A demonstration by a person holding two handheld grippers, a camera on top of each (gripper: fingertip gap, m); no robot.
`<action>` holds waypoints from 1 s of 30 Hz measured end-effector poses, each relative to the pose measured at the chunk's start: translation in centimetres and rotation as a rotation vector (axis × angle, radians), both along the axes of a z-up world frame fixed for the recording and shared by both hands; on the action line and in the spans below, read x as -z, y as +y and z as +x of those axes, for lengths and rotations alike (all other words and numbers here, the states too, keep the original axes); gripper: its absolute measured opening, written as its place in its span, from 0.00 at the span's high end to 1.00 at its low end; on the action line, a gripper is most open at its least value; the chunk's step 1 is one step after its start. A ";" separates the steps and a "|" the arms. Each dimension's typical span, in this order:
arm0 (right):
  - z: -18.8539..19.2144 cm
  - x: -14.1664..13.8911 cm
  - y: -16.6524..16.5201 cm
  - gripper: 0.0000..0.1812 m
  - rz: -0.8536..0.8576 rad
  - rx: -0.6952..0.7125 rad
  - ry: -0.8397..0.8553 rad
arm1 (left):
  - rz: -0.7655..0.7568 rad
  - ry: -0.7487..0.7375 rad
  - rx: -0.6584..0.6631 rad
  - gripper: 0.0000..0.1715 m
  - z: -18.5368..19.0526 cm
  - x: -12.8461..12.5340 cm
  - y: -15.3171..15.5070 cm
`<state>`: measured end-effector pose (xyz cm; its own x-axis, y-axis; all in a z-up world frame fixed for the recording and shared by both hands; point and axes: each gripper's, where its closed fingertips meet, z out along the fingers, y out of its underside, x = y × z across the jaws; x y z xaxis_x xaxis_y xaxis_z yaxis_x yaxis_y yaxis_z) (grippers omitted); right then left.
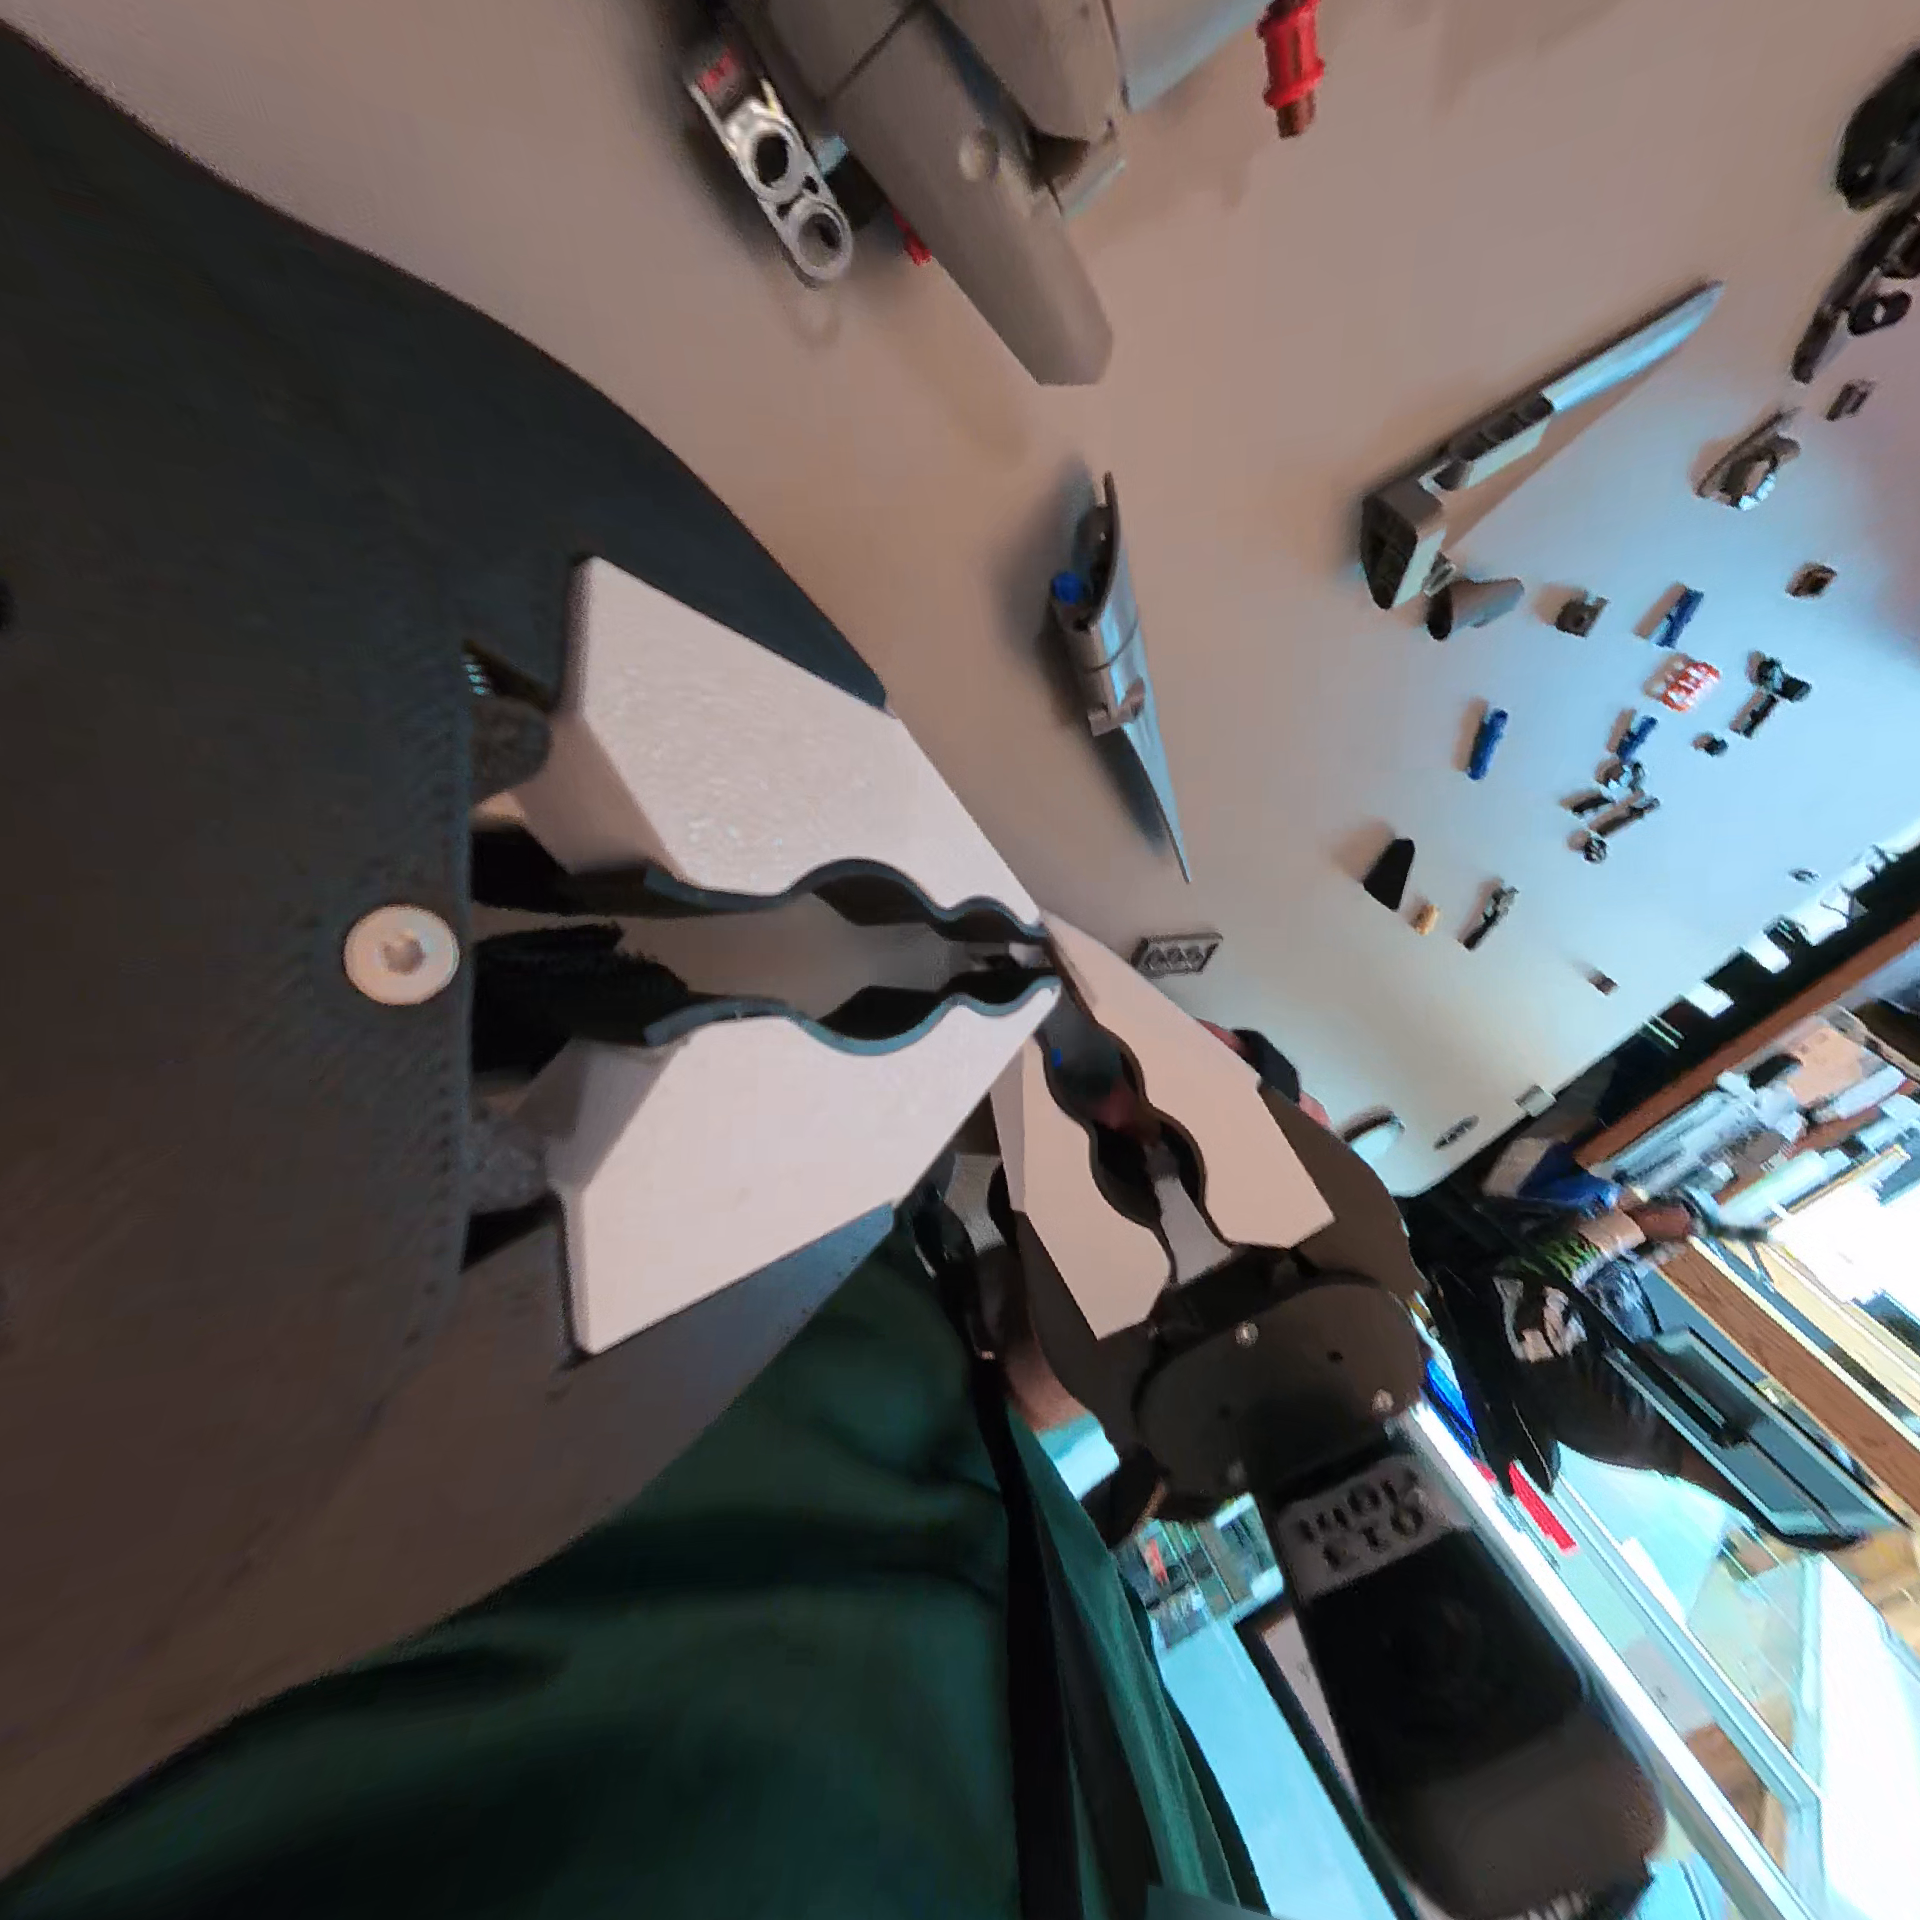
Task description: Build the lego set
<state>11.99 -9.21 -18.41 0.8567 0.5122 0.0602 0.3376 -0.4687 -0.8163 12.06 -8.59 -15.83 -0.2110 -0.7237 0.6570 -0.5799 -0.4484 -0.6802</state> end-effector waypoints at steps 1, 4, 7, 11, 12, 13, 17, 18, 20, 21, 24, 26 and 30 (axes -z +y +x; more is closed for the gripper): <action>0.2 0.2 0.1 0.96 0.001 0.007 -0.023 | 0.018 0.017 -0.006 0.99 0.0 0.3 0.1; 0.4 0.3 0.1 0.96 0.034 0.017 -0.107 | 0.068 0.066 -0.015 0.99 -0.2 1.3 0.4; 0.5 -0.1 -0.3 0.96 0.096 0.022 -0.213 | 0.111 0.131 -0.023 0.98 -0.4 2.4 0.8; -0.9 -0.3 -1.7 0.98 0.118 -0.004 -0.194 | 0.133 0.160 -0.042 0.98 -0.2 2.8 1.2; -1.1 -0.5 -2.0 0.98 0.129 -0.001 -0.185 | 0.143 0.172 -0.051 0.97 -0.1 2.9 1.5; -1.2 -0.6 -2.2 0.98 0.132 0.001 -0.180 | 0.146 0.179 -0.060 0.97 0.0 3.0 1.6; -0.7 -0.2 -2.6 0.98 0.122 0.017 -0.158 | 0.129 0.204 -0.093 0.95 0.4 3.4 2.2; -0.6 -0.2 -2.5 0.98 0.122 0.023 -0.149 | 0.131 0.206 -0.098 0.95 0.4 3.4 2.3; -0.3 -0.4 -2.4 0.98 0.135 0.030 -0.144 | 0.165 0.211 -0.101 0.95 0.5 3.5 2.4; -0.2 -0.4 -2.3 0.98 0.135 0.030 -0.142 | 0.187 0.209 -0.098 0.94 0.4 3.6 2.4; -0.1 -0.3 -2.2 0.98 0.132 0.024 -0.149 | 0.265 0.209 -0.095 0.90 0.2 3.7 2.5; -0.1 -0.4 -2.1 0.98 0.135 0.023 -0.143 | 0.312 0.200 -0.094 0.88 0.2 3.5 2.7; 0.1 -0.7 -2.1 0.97 0.140 0.027 -0.124 | 0.332 0.167 -0.107 0.86 -0.1 2.8 3.3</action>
